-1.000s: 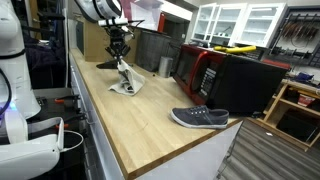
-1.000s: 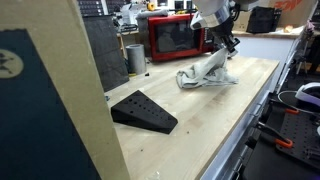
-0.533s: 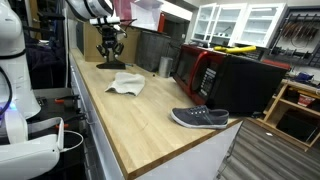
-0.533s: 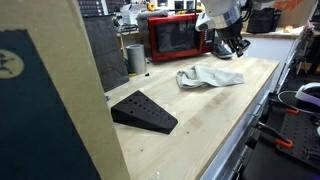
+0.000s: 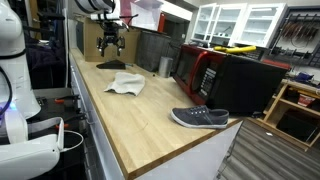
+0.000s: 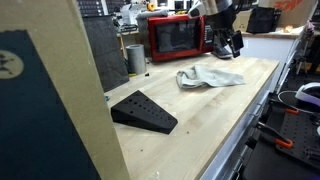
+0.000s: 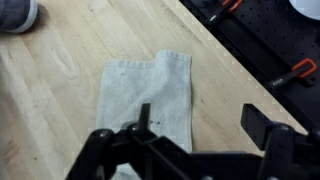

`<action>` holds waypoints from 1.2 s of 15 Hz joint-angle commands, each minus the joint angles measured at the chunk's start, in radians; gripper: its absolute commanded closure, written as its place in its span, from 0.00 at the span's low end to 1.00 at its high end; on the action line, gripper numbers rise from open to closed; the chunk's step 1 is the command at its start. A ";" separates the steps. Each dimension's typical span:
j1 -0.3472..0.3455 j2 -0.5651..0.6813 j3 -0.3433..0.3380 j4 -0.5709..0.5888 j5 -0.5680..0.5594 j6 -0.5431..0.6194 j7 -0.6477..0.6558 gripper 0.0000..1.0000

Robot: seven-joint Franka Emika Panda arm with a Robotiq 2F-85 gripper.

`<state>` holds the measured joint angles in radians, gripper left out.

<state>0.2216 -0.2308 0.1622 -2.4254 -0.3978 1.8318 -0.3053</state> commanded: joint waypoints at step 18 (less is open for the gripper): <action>-0.033 0.653 -0.030 0.737 0.127 -0.021 0.163 0.00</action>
<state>0.1933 0.3829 0.1442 -1.7635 -0.2628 1.8394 -0.1328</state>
